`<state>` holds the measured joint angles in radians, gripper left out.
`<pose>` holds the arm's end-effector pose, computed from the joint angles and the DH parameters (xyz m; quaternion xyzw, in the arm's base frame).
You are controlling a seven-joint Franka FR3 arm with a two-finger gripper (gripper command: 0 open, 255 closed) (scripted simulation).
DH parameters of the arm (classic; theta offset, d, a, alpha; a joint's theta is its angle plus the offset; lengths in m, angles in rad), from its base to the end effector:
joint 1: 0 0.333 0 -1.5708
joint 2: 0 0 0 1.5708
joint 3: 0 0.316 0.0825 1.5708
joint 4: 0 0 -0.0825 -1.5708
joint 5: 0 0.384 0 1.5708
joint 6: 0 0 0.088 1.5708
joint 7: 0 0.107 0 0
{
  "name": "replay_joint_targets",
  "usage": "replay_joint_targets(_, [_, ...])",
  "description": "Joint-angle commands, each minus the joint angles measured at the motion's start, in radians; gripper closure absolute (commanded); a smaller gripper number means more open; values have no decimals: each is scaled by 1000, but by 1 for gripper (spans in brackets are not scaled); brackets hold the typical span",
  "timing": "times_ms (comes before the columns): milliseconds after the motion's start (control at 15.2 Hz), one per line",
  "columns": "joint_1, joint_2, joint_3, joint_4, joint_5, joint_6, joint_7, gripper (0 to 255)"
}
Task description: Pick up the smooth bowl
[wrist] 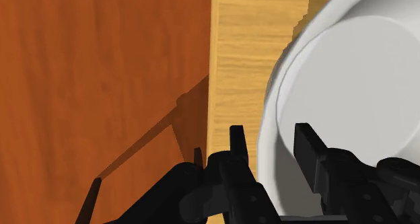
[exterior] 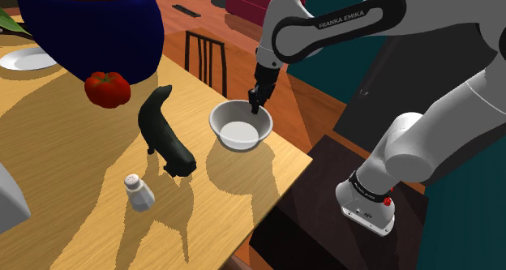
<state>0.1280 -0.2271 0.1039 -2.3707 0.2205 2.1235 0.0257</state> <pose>0.4484 0.1166 0.4120 -0.9957 -0.0425 0.0202 0.0795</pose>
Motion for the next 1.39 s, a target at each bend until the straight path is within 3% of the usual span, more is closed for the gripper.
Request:
replay_joint_targets(0, [0,0,0,-1,0,2,0,255])
replay_joint_targets(462, [-1,2,-1,1,0,1,-1,255])
replay_joint_targets(1320, [-5,-58,-8,122,-15,-178,27,255])
